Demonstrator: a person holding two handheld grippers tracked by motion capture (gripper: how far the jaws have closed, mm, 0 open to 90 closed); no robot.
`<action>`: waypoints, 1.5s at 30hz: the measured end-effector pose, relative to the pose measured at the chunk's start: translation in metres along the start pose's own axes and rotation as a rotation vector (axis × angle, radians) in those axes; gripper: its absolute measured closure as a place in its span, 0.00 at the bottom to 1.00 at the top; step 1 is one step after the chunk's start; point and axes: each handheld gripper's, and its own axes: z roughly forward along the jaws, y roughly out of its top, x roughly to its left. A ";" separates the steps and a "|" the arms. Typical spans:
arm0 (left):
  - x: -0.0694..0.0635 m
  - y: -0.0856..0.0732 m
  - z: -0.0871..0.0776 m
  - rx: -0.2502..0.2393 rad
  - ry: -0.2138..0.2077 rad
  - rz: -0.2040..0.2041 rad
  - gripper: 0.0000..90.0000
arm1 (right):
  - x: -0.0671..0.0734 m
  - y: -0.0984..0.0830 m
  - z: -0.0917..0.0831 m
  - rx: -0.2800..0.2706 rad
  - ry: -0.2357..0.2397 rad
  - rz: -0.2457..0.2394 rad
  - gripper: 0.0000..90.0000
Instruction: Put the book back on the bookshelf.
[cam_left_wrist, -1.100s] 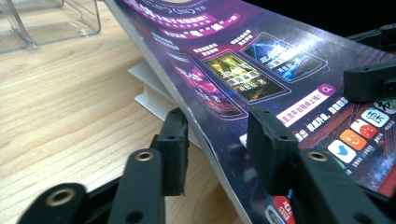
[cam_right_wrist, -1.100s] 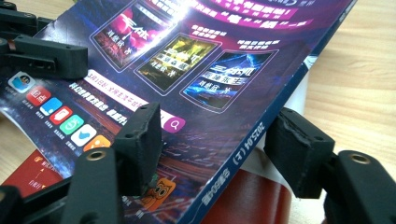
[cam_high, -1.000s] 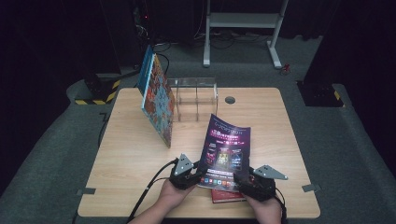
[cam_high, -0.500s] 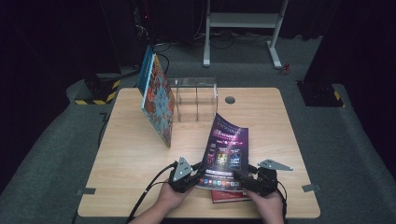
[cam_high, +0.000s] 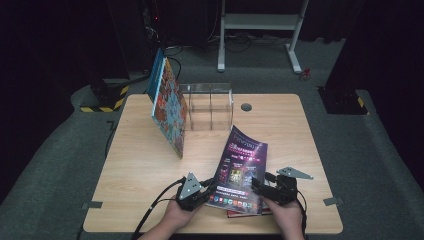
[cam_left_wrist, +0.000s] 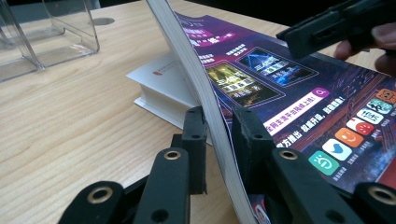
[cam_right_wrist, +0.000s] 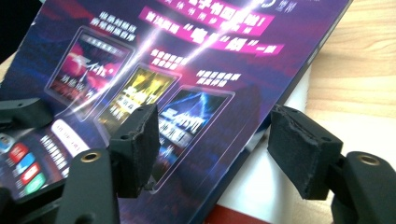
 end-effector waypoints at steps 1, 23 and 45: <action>0.000 -0.001 -0.001 0.001 -0.001 0.001 0.84 | 0.000 0.000 0.001 -0.004 -0.012 -0.011 0.38; -0.004 -0.007 -0.005 -0.007 -0.071 0.002 0.87 | -0.020 -0.001 0.009 0.043 -0.006 0.111 0.31; -0.001 -0.003 -0.001 0.047 -0.081 -0.008 0.82 | 0.001 0.004 -0.012 -0.064 -0.042 -0.063 0.75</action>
